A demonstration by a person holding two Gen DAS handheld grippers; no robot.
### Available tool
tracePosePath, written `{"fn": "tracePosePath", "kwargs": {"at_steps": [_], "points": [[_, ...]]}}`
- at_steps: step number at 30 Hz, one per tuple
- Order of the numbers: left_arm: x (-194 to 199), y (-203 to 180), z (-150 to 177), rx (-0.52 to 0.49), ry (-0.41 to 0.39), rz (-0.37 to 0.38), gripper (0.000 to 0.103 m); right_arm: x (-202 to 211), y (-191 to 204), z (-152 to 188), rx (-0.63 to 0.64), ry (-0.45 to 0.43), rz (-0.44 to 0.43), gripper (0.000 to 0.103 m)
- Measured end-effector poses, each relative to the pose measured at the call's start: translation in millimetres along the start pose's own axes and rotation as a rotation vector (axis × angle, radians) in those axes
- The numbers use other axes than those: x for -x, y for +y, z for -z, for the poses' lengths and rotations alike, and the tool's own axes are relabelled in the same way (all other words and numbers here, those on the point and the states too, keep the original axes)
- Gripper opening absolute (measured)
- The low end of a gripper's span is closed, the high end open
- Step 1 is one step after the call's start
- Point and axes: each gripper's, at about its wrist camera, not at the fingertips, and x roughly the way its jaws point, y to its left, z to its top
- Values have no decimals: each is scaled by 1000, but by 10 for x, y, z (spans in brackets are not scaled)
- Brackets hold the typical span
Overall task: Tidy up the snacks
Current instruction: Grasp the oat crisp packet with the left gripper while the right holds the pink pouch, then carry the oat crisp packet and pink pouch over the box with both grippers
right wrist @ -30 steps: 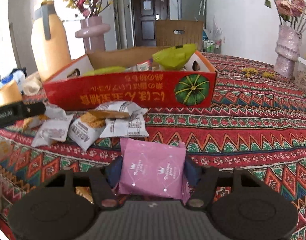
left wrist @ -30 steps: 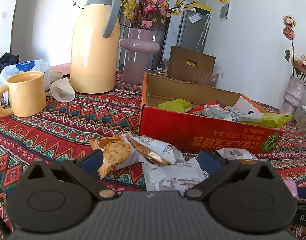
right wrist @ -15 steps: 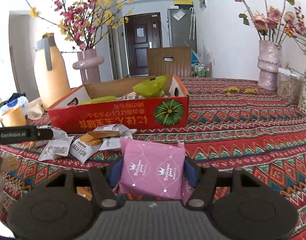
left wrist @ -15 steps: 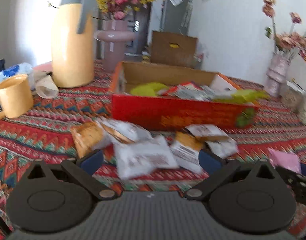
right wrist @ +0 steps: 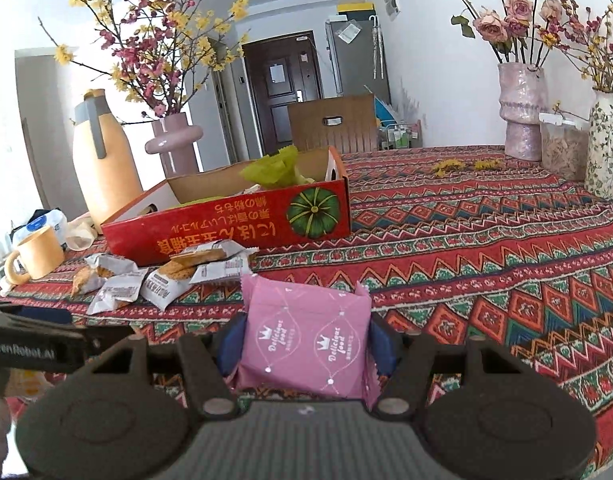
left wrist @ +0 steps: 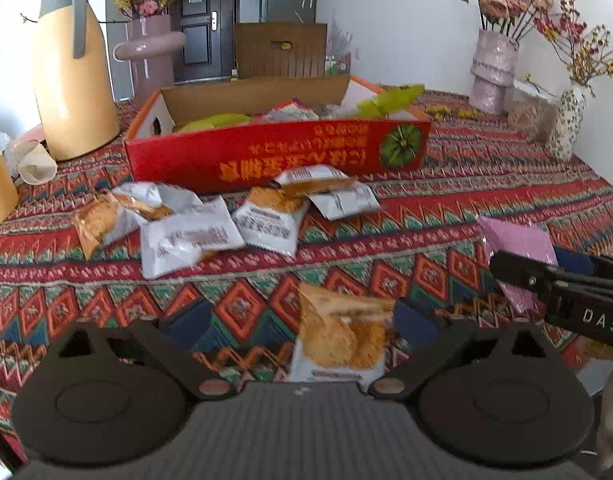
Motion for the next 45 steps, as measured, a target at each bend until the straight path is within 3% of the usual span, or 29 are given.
{"fn": "tracePosePath", "kwargs": {"at_steps": [5,7,12,31,45], "points": [[-31,-58,50,2,36,17,76,56,-40,56,-8,1,-13,63],[-37,-82,63,-1,43,27,74,74,-47,76,-8,3,-16,63],[-52,-106,89,-5,53,43,47,114,-36,98,-6,1,-22,63],[118,14,-41,12,-48,34,43,85,116,63,31,5,-24,63],[249,193,-380,42,-169,12,43,25,286,-187,63,-56,-22,63]]}}
